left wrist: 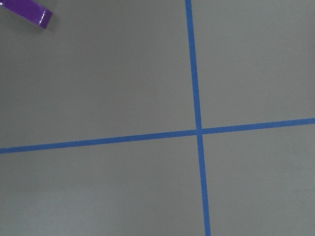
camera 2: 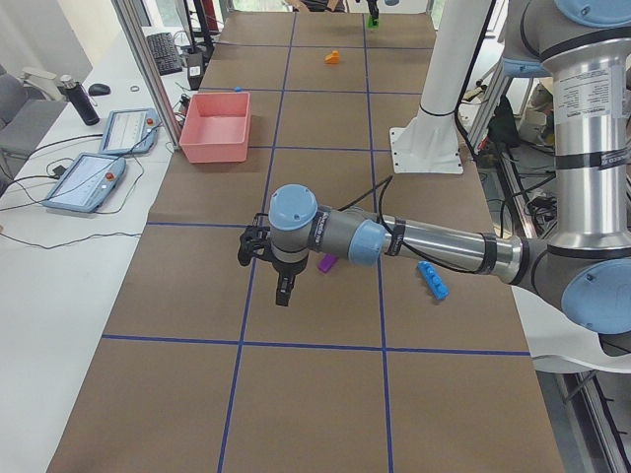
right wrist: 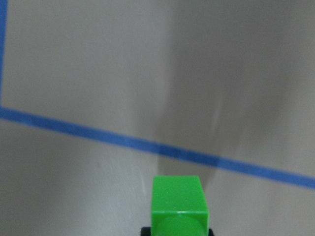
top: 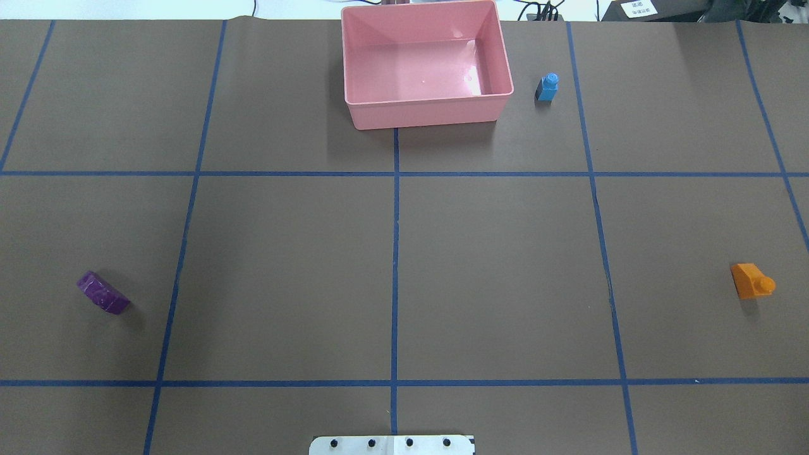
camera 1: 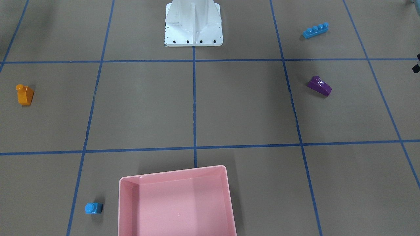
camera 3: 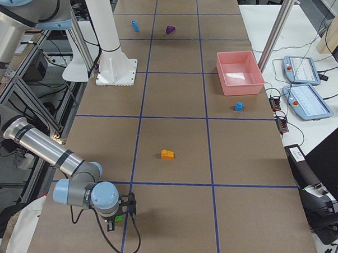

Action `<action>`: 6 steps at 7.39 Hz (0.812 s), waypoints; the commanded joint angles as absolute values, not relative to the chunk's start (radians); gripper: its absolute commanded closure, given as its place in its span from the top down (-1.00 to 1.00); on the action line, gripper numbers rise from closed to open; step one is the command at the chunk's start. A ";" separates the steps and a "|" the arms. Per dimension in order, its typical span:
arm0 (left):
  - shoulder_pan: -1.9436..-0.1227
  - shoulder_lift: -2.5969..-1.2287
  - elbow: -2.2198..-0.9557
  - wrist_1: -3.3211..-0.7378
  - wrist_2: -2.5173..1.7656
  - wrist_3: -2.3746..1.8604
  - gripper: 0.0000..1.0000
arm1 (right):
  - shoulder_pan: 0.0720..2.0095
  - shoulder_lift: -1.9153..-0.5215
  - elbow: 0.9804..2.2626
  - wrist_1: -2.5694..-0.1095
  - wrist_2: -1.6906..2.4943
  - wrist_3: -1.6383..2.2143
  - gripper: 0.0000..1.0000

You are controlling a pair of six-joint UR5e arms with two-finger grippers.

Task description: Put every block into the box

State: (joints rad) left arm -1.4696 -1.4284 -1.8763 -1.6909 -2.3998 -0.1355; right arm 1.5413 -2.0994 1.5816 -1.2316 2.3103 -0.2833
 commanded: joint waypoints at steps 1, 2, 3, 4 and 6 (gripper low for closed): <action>-1.378 -1.428 -1.884 -1.718 -2.405 -0.138 1.00 | 1.546 -1.856 1.753 -1.573 2.330 -0.114 -1.00; -1.294 -1.427 -1.887 -1.794 -2.401 -0.141 1.00 | 1.537 -1.707 1.734 -1.629 2.376 -0.003 -1.00; -1.264 -1.416 -1.891 -1.851 -2.401 -0.146 1.00 | 1.490 -1.592 1.732 -1.652 2.402 0.146 -1.00; -1.215 -1.404 -1.929 -1.862 -2.387 -0.146 1.00 | 1.424 -1.481 1.727 -1.654 2.413 0.314 -1.00; -1.050 -1.388 -2.027 -1.859 -2.236 -0.146 1.00 | 1.280 -1.291 1.715 -1.652 2.433 0.623 -1.00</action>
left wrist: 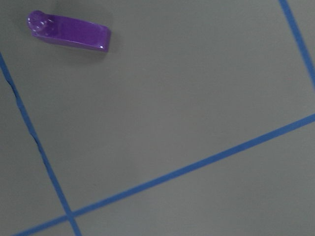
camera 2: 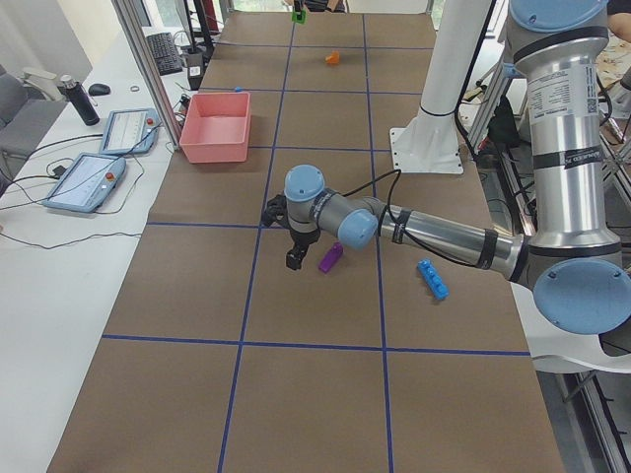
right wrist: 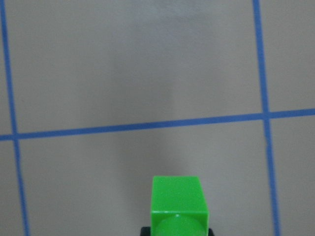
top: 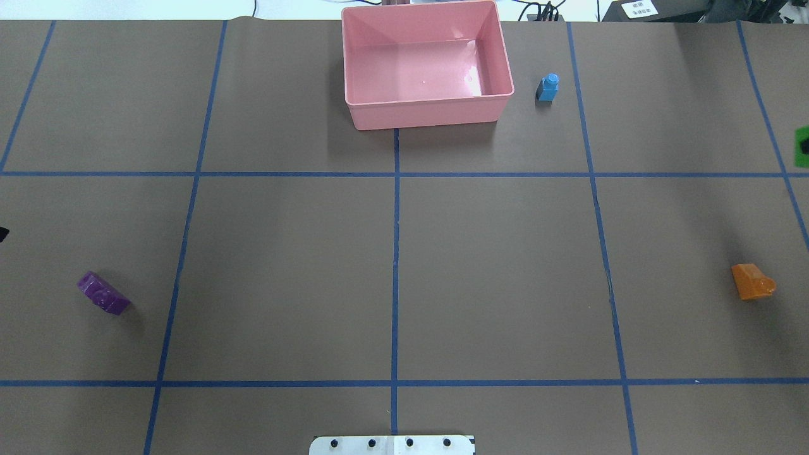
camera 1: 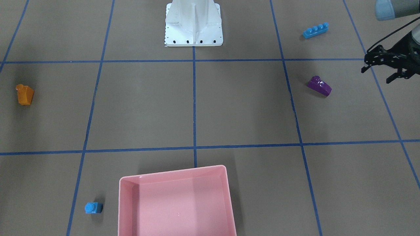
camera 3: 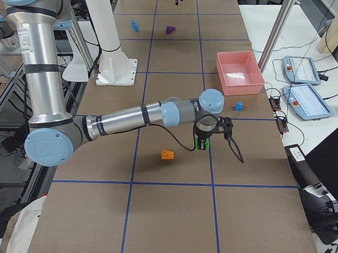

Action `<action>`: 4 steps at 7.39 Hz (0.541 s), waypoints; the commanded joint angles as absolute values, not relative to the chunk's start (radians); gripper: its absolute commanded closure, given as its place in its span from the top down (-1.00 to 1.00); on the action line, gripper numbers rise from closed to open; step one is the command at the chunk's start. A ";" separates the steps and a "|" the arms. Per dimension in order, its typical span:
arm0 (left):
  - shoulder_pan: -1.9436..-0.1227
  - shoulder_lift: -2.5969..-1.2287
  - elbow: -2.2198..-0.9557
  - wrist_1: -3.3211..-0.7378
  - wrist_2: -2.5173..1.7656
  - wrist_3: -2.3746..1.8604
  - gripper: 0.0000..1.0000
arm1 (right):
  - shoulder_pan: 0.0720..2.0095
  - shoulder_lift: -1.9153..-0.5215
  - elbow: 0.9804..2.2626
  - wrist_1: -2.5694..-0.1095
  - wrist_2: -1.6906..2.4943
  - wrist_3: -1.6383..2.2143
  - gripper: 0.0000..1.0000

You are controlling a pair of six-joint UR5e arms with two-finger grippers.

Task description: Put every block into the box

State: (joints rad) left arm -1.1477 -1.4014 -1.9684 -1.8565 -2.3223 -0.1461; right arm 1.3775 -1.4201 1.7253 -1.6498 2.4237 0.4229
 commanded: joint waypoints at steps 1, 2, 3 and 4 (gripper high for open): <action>-0.957 -1.385 -2.055 -1.852 -2.199 -0.144 1.00 | 1.188 -1.163 1.662 -1.643 2.422 0.794 -1.00; -0.890 -1.359 -2.063 -1.853 -2.194 -0.144 1.00 | 1.149 -1.037 1.587 -1.643 2.419 0.904 -1.00; -0.812 -1.332 -2.083 -1.852 -2.189 -0.146 1.00 | 1.103 -0.920 1.501 -1.641 2.416 0.995 -1.00; -0.702 -1.280 -2.129 -1.852 -2.131 -0.146 1.00 | 1.073 -0.778 1.383 -1.631 2.399 1.075 -1.00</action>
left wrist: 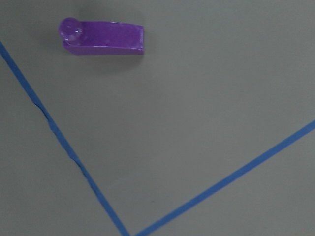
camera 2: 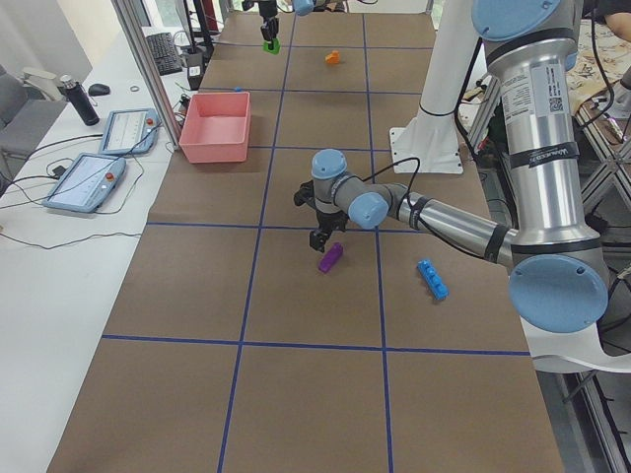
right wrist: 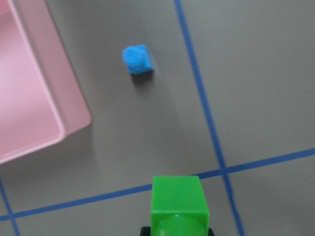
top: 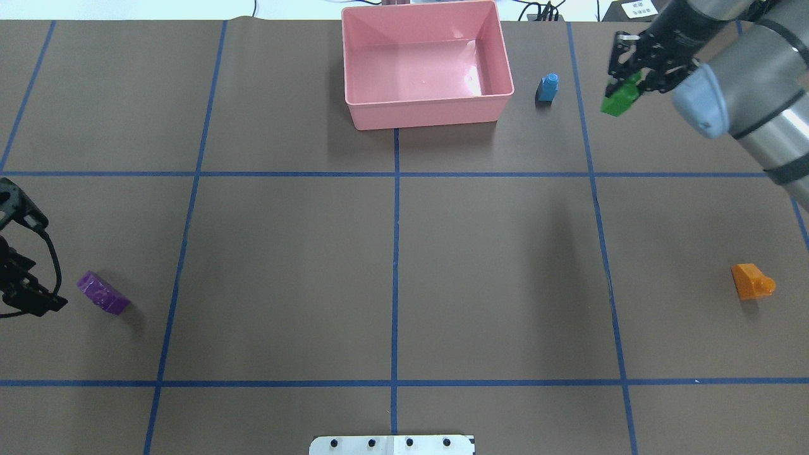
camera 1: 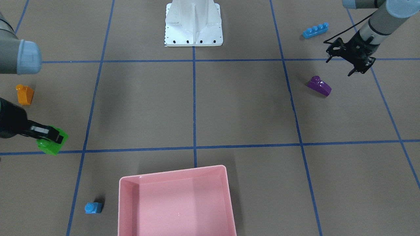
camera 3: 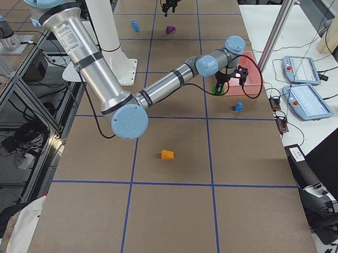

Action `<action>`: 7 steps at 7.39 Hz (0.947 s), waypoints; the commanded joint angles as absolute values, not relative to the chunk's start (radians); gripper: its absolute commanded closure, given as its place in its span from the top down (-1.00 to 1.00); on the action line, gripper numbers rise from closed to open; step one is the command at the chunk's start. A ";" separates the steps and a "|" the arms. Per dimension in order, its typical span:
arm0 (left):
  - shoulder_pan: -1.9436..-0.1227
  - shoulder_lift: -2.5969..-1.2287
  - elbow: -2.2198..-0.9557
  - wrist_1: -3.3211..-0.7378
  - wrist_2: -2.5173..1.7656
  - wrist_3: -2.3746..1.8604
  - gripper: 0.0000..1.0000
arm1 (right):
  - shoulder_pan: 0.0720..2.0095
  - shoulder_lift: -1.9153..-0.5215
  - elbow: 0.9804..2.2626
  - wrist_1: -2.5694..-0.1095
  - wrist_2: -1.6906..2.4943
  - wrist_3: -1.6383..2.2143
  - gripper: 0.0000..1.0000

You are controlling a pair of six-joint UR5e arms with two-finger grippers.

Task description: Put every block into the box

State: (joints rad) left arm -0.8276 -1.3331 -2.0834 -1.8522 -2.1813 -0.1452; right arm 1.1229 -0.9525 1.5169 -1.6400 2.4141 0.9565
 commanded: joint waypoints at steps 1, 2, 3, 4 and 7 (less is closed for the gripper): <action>-0.611 -1.199 -2.193 -1.852 -2.053 -0.144 1.00 | 1.039 -0.670 1.256 -1.567 2.346 1.168 -1.00; -0.571 -1.171 -2.218 -1.852 -2.048 -0.146 1.00 | 1.023 -0.643 1.188 -1.464 2.309 1.265 -1.00; -0.537 -1.163 -2.218 -1.852 -2.046 -0.147 1.00 | 0.999 -0.603 1.114 -1.387 2.231 1.381 -1.00; -0.496 -1.160 -2.217 -1.852 -2.042 -0.147 1.00 | 0.971 -0.542 1.035 -1.365 2.189 1.405 -1.00; -0.367 -1.158 -2.229 -1.852 -1.979 -0.199 1.00 | 0.960 -0.480 0.835 -1.208 2.161 1.437 -1.00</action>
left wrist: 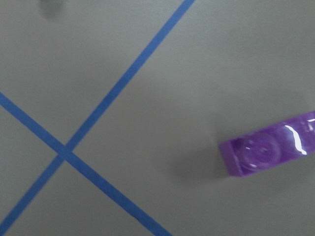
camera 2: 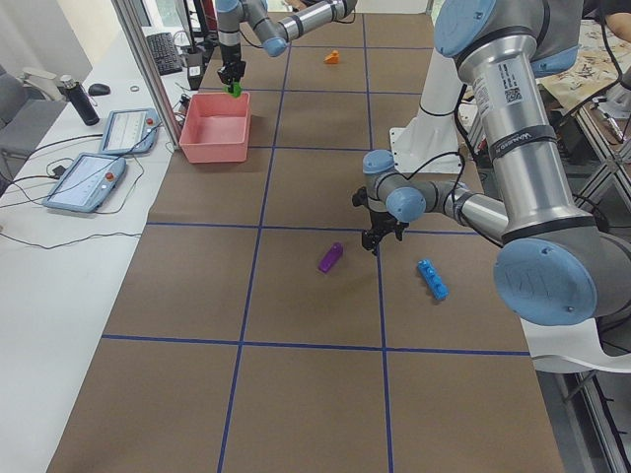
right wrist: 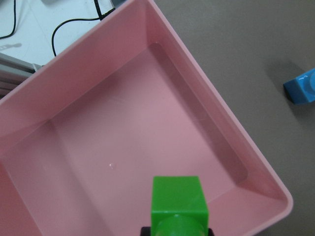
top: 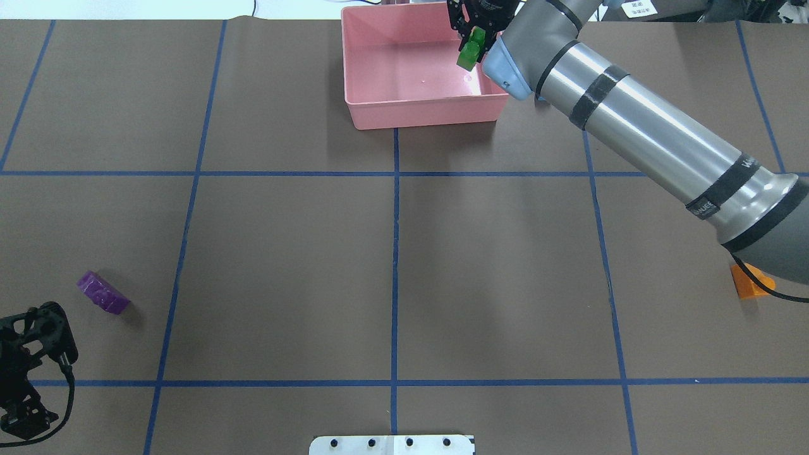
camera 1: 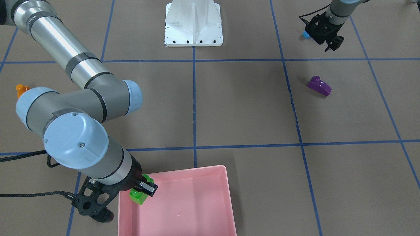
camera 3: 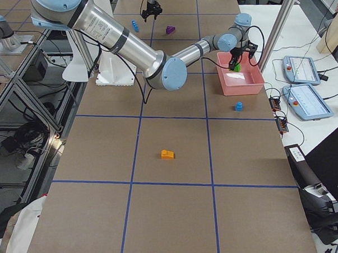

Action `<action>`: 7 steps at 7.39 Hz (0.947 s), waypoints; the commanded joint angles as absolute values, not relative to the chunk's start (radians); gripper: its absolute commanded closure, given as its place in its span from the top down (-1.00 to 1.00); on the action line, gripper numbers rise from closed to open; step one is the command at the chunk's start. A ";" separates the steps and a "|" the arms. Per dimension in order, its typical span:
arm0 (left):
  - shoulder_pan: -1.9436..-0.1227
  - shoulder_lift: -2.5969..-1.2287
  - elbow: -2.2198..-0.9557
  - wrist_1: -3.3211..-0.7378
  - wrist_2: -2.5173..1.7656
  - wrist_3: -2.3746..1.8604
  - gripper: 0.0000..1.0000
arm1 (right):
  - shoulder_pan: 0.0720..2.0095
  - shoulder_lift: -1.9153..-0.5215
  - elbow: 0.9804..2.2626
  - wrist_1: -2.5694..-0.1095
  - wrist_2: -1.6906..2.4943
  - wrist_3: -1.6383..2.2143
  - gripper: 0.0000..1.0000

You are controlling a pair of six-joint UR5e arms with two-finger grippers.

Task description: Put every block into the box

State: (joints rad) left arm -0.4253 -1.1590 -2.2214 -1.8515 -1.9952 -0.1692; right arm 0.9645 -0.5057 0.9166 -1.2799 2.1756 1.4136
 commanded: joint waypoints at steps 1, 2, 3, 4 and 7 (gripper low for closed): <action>-0.312 -1.157 -2.236 -1.850 -1.952 -0.233 1.00 | 0.941 -0.441 0.783 -1.206 2.126 1.446 -1.00; -0.235 -1.137 -2.234 -1.848 -1.903 -0.271 1.00 | 0.927 -0.430 0.767 -1.204 2.109 1.447 -1.00; -0.153 -1.115 -2.227 -1.842 -1.875 -0.316 1.00 | 0.917 -0.431 0.767 -1.194 2.109 1.447 -1.00; -0.125 -1.085 -2.227 -1.839 -1.873 -0.319 1.00 | 0.914 -0.433 0.767 -1.189 2.108 1.447 0.96; -0.062 -1.081 -2.171 -1.842 -1.876 -0.348 0.99 | 0.916 -0.430 0.769 -1.189 2.108 1.443 1.00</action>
